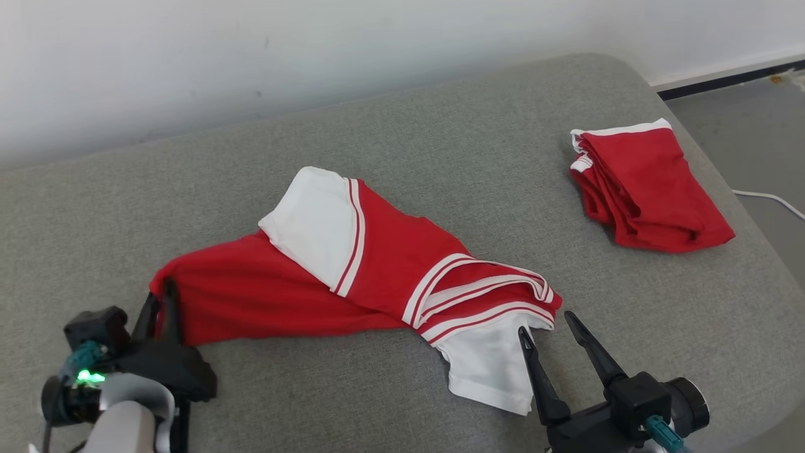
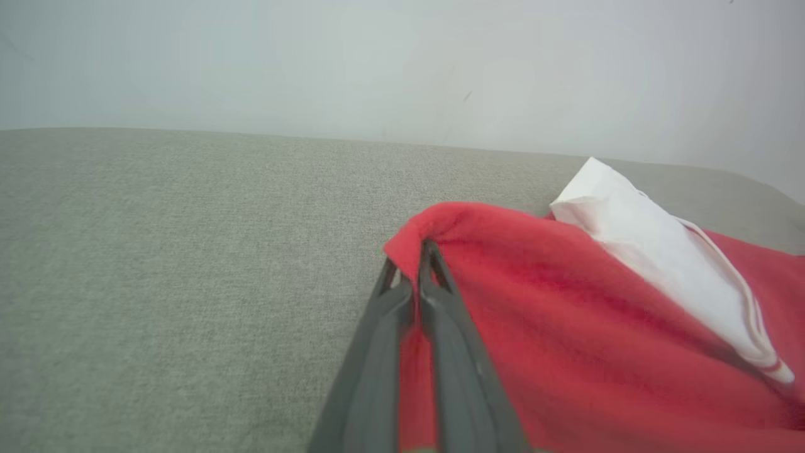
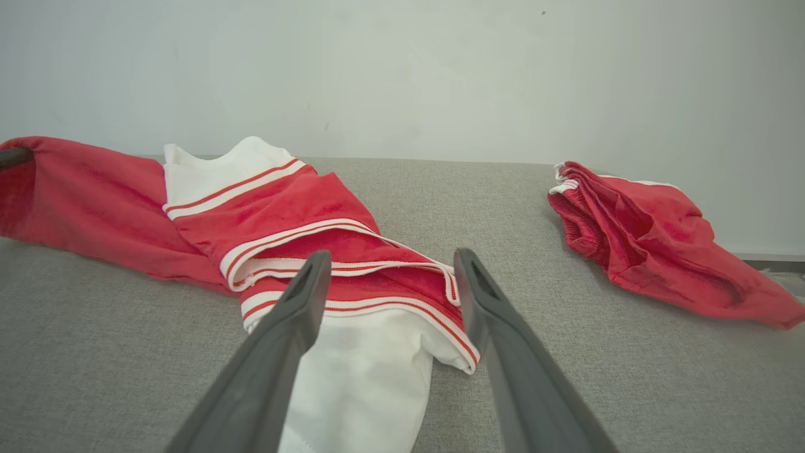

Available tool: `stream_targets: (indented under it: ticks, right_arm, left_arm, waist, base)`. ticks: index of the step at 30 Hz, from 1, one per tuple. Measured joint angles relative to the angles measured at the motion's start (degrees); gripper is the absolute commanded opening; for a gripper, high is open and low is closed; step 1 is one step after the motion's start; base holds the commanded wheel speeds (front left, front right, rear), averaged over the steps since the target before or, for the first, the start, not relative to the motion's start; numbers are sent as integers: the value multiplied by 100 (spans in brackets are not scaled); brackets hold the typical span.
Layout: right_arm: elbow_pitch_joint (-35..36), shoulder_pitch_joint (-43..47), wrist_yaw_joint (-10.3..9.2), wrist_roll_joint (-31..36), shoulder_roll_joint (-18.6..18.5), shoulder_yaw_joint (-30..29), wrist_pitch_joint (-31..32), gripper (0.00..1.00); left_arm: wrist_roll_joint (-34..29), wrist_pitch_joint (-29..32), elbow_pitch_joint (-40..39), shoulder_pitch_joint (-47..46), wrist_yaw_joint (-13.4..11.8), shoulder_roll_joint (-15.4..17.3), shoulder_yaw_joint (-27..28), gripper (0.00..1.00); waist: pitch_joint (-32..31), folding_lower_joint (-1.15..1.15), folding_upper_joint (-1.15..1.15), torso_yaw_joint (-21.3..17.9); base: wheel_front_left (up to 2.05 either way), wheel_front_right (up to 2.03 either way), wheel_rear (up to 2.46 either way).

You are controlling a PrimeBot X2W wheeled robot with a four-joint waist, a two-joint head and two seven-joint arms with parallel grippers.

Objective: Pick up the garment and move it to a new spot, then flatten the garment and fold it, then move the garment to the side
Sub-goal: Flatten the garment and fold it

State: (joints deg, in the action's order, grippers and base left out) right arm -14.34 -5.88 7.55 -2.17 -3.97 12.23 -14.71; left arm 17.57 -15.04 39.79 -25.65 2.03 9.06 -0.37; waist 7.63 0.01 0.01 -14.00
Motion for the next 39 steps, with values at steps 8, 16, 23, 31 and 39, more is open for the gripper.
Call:
stream_targets:
  ticks: [8, 16, 23, 31, 39]
  right_arm:
    - [32, 67, 0, 14, 2, -62, 41, 100]
    - [19, 207, 0, 7, 14, -222, 58, 100]
    - [-15, 308, 0, -1, 47, -338, 56, 100]
    - [-130, 475, 0, 26, 77, -730, 52, 100]
    - [-385, 359, 0, 283, 85, -1697, 772, 100]
  left_arm:
    - [-162, -3, -832, 834, 1, -307, 133, 100]
    - [-380, -7, -1986, 1759, 46, -493, 263, 100]
    - [-650, -8, -3164, 2577, -113, -583, 347, 100]
    - [-705, -8, -3764, 3287, -176, -608, 449, 100]
    - [-645, -8, -3841, 3413, -250, -616, 360, 100]
  waist:
    - [-175, 0, 0, 225]
    - [-425, -1, -1, 571]
    - [-636, -1, -1, 846]
    - [-827, -2, -1, 1035]
    - [-937, -2, -1, 1153]
  base:
    - [0, 0, 0]
    - [0, 0, 0]
    - [0, 0, 0]
    - [0, 0, 0]
    - [0, 0, 0]
